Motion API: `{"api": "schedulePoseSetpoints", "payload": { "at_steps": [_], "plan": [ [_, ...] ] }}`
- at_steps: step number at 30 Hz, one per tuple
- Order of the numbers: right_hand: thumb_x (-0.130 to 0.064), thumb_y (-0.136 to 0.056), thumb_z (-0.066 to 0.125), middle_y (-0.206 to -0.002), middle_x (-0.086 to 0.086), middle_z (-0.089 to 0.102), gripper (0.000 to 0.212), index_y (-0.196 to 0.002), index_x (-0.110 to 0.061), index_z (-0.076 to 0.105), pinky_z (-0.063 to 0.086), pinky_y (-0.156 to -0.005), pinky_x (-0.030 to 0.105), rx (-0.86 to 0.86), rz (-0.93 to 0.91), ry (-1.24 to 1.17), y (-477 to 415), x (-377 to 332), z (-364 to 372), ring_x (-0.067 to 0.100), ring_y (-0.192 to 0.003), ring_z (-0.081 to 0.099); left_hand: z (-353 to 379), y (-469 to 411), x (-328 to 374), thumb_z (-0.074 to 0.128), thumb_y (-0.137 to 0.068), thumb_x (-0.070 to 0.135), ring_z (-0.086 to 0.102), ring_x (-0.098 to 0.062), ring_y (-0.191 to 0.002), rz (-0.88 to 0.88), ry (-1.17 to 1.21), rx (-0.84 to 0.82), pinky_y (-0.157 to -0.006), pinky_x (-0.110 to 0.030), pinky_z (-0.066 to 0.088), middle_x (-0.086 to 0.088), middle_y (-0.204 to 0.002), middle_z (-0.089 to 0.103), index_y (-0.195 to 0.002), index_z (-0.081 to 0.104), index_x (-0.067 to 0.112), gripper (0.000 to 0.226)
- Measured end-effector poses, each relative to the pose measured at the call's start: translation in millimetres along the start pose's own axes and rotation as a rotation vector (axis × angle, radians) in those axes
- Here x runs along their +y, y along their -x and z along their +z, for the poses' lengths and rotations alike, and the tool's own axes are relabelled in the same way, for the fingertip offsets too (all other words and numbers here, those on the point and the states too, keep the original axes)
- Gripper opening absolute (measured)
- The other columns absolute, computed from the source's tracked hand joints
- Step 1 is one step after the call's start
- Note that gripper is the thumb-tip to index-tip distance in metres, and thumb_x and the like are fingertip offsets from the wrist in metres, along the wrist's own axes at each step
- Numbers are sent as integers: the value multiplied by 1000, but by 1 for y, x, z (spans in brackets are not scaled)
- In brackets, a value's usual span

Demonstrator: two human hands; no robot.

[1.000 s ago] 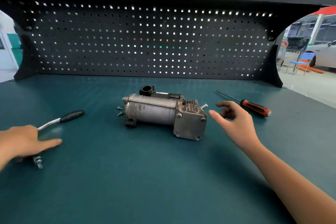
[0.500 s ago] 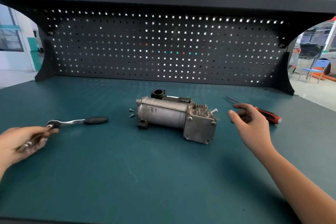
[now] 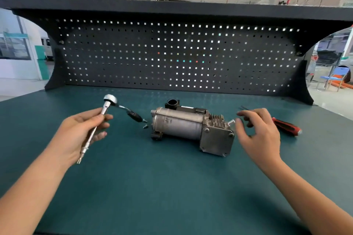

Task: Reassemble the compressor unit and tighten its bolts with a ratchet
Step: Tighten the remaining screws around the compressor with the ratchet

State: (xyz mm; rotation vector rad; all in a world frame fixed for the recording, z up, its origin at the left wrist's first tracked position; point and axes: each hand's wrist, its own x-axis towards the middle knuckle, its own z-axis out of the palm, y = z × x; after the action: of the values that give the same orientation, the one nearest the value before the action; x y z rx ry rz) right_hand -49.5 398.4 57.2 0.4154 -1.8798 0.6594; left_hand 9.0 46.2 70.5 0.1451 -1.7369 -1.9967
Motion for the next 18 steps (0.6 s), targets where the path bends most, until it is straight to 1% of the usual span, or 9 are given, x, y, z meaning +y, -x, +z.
{"api": "schedulePoseSetpoints", "payload": {
  "at_steps": [4, 6, 8, 10, 11, 12, 14, 16, 18],
  "plan": [
    [-6, -81, 57, -89, 6, 58, 16, -90, 0, 68, 37, -73, 9, -60, -51, -182, -6, -31, -3, 18, -79, 57, 11, 15, 17, 50, -88, 4, 59, 0, -51, 191, 26, -133, -48, -14, 51, 8, -71, 72, -82, 76, 23, 33],
    [-10, -82, 57, -103, 2, 57, 24, -104, -2, 66, 33, -87, 2, -140, -49, -285, -4, -52, -3, 5, -97, 52, 17, 24, 28, 61, -78, 23, 58, 0, -50, 316, 24, -227, -52, -14, 52, 10, -72, 71, -84, 76, 34, 19],
    [-23, -84, 57, -123, -6, 51, 42, -125, -12, 54, 25, -97, 1, -254, -8, -425, -5, -73, -7, -5, -114, 42, 23, 32, 36, 72, -64, 47, 58, -1, -52, 408, 11, -359, -55, -15, 52, 10, -75, 70, -91, 74, 36, 30],
    [-41, -81, 55, -130, -22, 42, 55, -131, -32, 36, 24, -98, 1, -392, 39, -542, -4, -91, -14, -12, -120, 37, 28, 37, 38, 73, -61, 56, 59, -2, -54, 468, -24, -459, -58, -15, 52, 10, -75, 70, -96, 72, 36, 40],
    [-44, -77, 56, -123, -25, 48, 52, -126, -39, 37, 31, -93, 2, -458, 94, -631, -3, -98, -18, -12, -111, 46, 31, 41, 38, 72, -63, 56, 60, -3, -56, 500, -35, -495, -60, -16, 52, 10, -75, 70, -98, 72, 37, 40],
    [-41, -76, 60, -106, -24, 60, 43, -117, -43, 46, 41, -80, 6, -522, 173, -761, -2, -102, -25, -8, -92, 58, 32, 44, 37, 70, -66, 56, 61, -4, -59, 523, -42, -519, -61, -16, 53, 10, -75, 70, -99, 72, 37, 38],
    [-28, -78, 60, -63, -11, 64, 18, -95, -34, 62, 43, -47, 15, -720, 338, -974, 0, -106, -41, 5, -47, 55, 32, 47, 31, 68, -68, 58, 65, -4, -68, 550, -79, -500, -67, -17, 54, 11, -77, 71, -98, 71, 40, 35],
    [-24, -76, 58, -46, -8, 54, 10, -86, -23, 60, 34, -36, 14, -974, 445, -1100, 6, -111, -54, 5, -34, 44, 38, 49, 25, 65, -72, 49, 65, -4, -76, 533, -173, -463, -71, -13, 52, 13, -80, 72, -93, 71, 45, 21],
    [-24, -71, 61, -44, -13, 47, 8, -77, -24, 57, 29, -35, 12, -1024, 597, -1191, 16, -120, -58, 0, -34, 39, 48, 51, 17, 60, -81, 27, 59, 2, -77, 566, -370, -354, -72, -4, 44, 20, -86, 69, -86, 70, 49, 25]
  ]
}}
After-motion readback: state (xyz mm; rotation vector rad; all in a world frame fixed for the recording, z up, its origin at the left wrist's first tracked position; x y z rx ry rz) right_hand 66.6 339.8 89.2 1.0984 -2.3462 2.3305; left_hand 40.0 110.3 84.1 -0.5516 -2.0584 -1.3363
